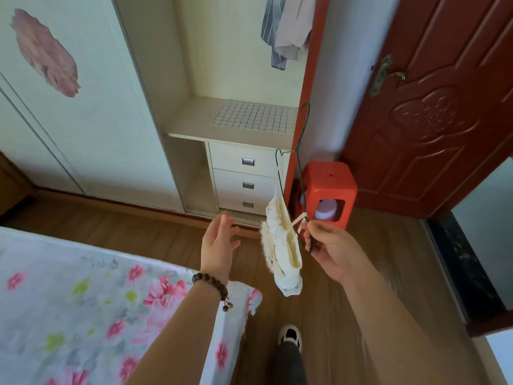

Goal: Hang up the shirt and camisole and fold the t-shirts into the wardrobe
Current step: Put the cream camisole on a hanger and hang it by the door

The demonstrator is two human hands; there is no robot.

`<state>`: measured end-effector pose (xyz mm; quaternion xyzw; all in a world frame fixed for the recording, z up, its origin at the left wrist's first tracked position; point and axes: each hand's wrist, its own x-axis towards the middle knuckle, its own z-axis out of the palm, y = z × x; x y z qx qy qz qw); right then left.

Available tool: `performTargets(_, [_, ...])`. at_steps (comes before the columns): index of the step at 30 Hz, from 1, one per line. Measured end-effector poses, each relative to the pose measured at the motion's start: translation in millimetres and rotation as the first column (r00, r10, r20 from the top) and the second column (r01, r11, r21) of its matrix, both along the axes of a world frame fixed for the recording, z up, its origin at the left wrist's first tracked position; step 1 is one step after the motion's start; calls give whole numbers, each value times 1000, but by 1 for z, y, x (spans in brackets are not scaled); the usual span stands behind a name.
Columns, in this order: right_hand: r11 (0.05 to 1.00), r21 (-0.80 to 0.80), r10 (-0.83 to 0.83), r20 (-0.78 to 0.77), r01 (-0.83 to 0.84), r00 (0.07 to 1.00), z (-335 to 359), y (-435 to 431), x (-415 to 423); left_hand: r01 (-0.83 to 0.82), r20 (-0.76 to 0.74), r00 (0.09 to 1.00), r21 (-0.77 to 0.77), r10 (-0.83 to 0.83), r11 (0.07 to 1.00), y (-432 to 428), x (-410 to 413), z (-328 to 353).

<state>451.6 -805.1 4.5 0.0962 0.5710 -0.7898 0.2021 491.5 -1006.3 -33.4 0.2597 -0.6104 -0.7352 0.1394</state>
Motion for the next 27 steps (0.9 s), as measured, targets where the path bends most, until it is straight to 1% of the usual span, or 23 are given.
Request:
performTargets(4, [999, -8, 43, 11, -43, 999, -5, -18, -70, -32, -17, 999, -5, 32, 999, -15, -67, -4])
performTargets(8, [994, 12, 113, 16, -113, 994, -7, -36, -148, -101, -38, 994, -4, 101, 995, -31, -142, -1])
performTargets(12, [983, 24, 181, -9, -180, 984, 8, -48, -225, -169, -67, 983, 21, 170, 985, -45, -216, 15])
performTargets(15, [979, 3, 204, -23, -204, 979, 23, -57, -274, -199, -102, 975, -2, 197, 980, -53, -263, 30])
performTargets(22, [962, -28, 265, -138, -271, 954, 59, -91, -363, -262, -155, 953, -4, 258, 965, -79, -337, 58])
performTargets(27, [957, -57, 270, -174, -283, 947, 95, -122, -411, -260, -240, 941, -65, 237, 964, -107, -388, 96])
